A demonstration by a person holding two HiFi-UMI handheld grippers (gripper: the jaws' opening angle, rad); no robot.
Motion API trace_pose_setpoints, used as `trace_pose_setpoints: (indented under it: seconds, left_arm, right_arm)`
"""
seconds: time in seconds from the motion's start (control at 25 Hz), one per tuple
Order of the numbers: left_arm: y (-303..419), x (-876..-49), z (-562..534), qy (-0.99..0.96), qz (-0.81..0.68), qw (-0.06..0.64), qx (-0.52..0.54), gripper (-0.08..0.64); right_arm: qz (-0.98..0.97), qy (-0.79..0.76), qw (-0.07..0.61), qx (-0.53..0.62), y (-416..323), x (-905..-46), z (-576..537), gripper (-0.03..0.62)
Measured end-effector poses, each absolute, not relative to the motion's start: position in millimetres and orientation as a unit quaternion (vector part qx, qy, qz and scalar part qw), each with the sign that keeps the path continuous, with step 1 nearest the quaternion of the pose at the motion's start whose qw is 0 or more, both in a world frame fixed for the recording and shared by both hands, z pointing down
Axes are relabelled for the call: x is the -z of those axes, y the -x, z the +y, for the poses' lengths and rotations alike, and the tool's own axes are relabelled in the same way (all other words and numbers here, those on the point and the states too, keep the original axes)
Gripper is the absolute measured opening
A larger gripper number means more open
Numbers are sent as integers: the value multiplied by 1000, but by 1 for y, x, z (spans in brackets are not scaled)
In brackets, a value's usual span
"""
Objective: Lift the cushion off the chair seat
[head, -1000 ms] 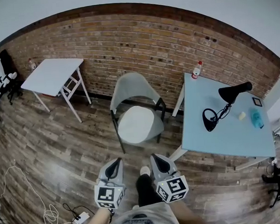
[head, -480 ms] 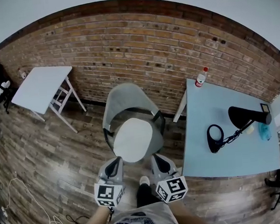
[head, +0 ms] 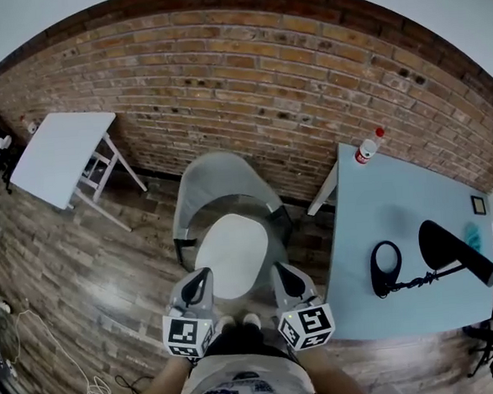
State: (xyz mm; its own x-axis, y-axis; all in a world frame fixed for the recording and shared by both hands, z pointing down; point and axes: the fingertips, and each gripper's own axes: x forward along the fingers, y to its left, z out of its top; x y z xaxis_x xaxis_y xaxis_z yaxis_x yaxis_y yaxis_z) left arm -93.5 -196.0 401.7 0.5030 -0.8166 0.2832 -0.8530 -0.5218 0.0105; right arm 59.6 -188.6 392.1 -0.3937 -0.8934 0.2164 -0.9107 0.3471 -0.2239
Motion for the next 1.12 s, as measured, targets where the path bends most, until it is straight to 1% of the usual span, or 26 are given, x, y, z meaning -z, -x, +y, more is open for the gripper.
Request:
trace_pose_setpoints:
  seconds: [0.16, 0.52, 0.72, 0.92, 1.12]
  left_arm:
    - [92, -425, -228, -865, -477, 78, -135, -8]
    - [100, -506, -291, -861, -474, 101, -155, -8]
    - [106, -566, -322, -856, -473, 119, -174, -8]
    - [113, -631, -343, -847, -472, 161, -181, -8]
    - [120, -699, -365, -840, -472, 172, -203, -8]
  right_arm:
    - [-816, -552, 35, -169, -63, -415, -217, -2]
    - [-798, -568, 68, -188, -67, -490, -279, -2]
    - [-790, -576, 78, -193, -77, -542, -311, -2]
    - [-765, -587, 110, -240, -86, -615, -326, -2]
    - [-753, -597, 108, -256, -88, -675, -342, -2]
